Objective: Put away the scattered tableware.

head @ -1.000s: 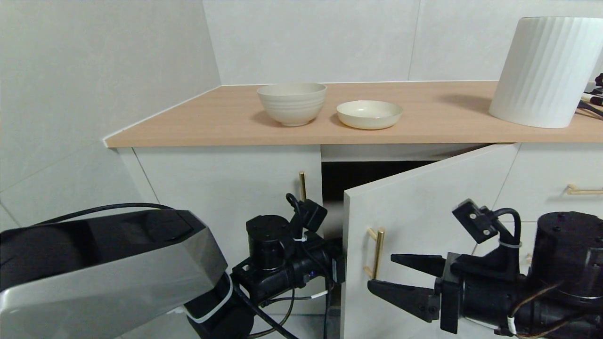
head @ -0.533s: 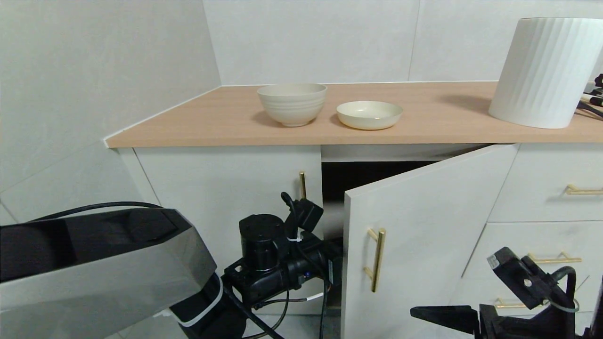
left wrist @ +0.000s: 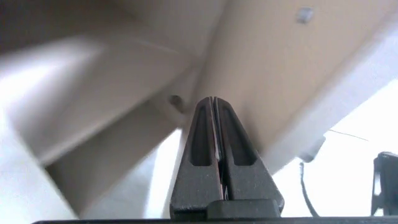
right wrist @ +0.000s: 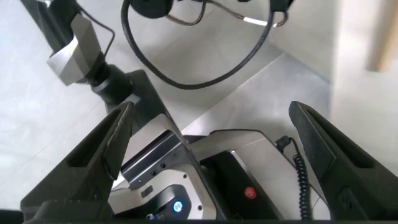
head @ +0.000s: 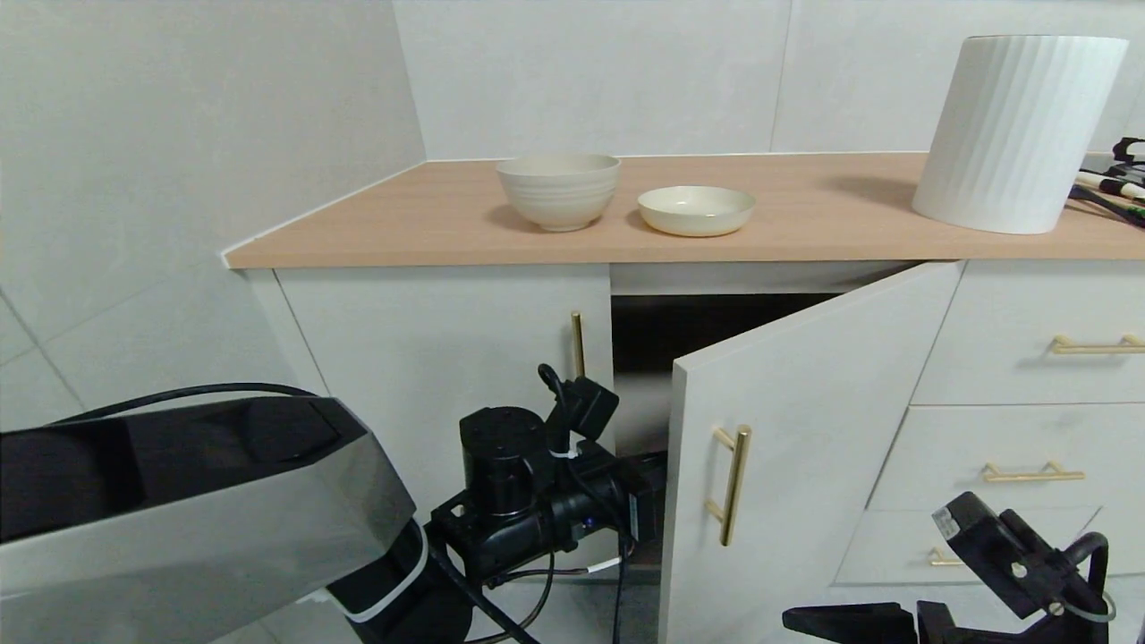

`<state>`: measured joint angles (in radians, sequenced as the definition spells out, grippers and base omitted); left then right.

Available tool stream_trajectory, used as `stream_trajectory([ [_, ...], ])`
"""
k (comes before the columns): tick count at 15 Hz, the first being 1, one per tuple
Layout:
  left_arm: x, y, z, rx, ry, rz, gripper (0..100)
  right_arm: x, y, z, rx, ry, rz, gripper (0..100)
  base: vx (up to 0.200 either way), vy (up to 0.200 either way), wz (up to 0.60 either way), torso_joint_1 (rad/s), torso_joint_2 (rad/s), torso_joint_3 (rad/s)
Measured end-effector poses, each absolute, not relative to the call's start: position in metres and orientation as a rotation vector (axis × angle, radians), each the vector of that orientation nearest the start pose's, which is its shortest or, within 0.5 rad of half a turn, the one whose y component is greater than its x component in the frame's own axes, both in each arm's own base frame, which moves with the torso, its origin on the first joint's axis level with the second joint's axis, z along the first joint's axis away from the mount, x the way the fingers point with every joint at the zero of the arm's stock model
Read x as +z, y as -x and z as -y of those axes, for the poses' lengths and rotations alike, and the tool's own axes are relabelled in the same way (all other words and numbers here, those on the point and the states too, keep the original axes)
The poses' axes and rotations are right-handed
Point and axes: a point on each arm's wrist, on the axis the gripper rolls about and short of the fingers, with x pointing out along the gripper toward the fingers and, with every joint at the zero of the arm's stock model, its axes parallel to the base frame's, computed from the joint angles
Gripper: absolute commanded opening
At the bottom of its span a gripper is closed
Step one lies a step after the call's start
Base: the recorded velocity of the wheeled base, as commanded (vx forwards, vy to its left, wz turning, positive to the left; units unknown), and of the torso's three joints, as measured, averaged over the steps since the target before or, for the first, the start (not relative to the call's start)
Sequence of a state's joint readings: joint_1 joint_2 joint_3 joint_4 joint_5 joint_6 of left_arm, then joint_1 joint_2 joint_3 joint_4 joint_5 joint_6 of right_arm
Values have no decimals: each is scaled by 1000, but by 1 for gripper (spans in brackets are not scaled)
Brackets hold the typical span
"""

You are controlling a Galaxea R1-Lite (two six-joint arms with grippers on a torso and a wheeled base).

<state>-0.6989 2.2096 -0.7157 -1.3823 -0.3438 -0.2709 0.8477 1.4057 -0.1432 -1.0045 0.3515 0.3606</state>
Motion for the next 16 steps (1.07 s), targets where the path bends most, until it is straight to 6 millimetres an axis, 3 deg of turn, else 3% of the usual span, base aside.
stream_trajectory([
  [8,59,-292,254,-1009,227,-271,0,126,-108,-136,1132,-246,-478,100,0,0,0,0,0,0],
  [12,66,-296,262,-1011,221,-292,0,126,-108,-136,1131,-245,-480,100,-200,0,0,6,5,0],
  [16,74,-298,268,-1023,224,-275,0,126,-108,-135,1131,-245,-480,100,0,0,0,0,0,0],
])
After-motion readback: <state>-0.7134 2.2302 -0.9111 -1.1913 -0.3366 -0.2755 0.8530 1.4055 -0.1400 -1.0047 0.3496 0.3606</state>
